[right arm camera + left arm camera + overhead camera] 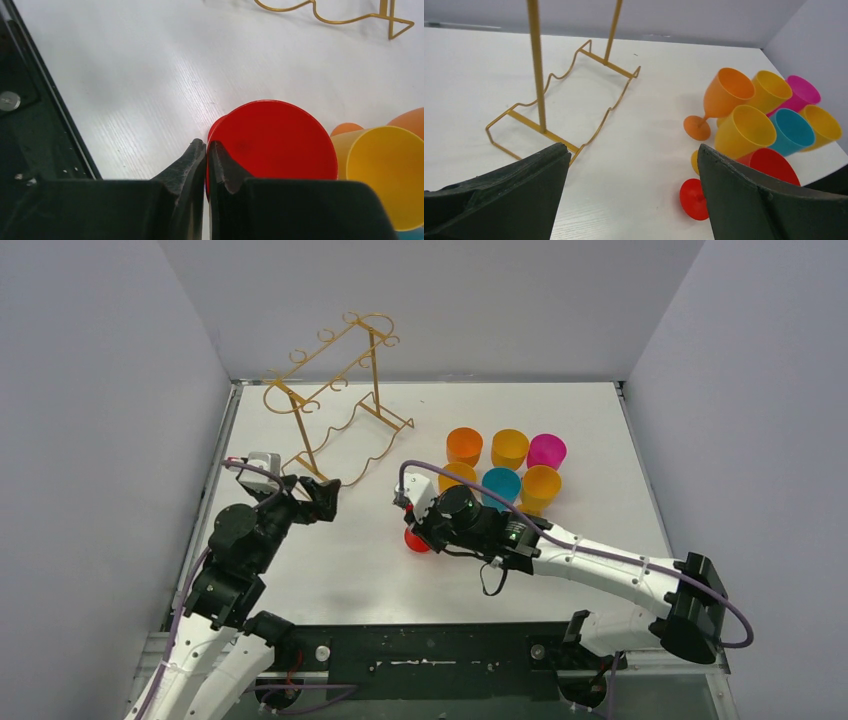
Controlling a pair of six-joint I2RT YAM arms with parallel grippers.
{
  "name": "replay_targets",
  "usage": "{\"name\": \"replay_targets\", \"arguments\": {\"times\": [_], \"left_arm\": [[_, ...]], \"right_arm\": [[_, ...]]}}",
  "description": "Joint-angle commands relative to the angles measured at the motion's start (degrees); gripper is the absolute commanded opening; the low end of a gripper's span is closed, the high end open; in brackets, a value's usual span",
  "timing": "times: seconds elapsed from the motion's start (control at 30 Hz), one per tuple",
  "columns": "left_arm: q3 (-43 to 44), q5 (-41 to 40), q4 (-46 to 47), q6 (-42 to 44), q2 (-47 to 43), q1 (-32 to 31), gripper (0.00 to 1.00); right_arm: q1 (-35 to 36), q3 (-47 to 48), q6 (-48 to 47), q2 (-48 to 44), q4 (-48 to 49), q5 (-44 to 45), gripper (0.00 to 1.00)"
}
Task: Take the wine glass off the wine glass rack
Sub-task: Place the wine glass at the center of the board.
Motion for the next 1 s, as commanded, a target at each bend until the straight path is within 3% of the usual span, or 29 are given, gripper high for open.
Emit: {"name": "replay_targets", "arguments": {"times": [0.0, 0.5, 0.7, 0.97], "left_arm": [[2.94, -10.85, -2.91, -2.98, -0.99, 0.35, 0.97], [2.44, -14.93, -4.77, -3.32, -1.06, 0.4, 0.97], [2.12, -18.88, -5.96, -4.32, -1.0, 0.43, 0.97], [1.86, -21.92, -7.33, -3.93, -1.68, 0.43, 0.97]], "right_arm": [[1.55, 1.24, -4.21, 2.33, 0.25, 8.23, 0.0], [1.69, 1.63, -2.55, 7.0, 0.26, 5.9, 0.0], [1.67, 4.18, -1.76, 8.08, -2.64, 7.54, 0.05], [1.59, 5.02, -2.39, 5.92, -2.29, 5.08, 0.01]]}}
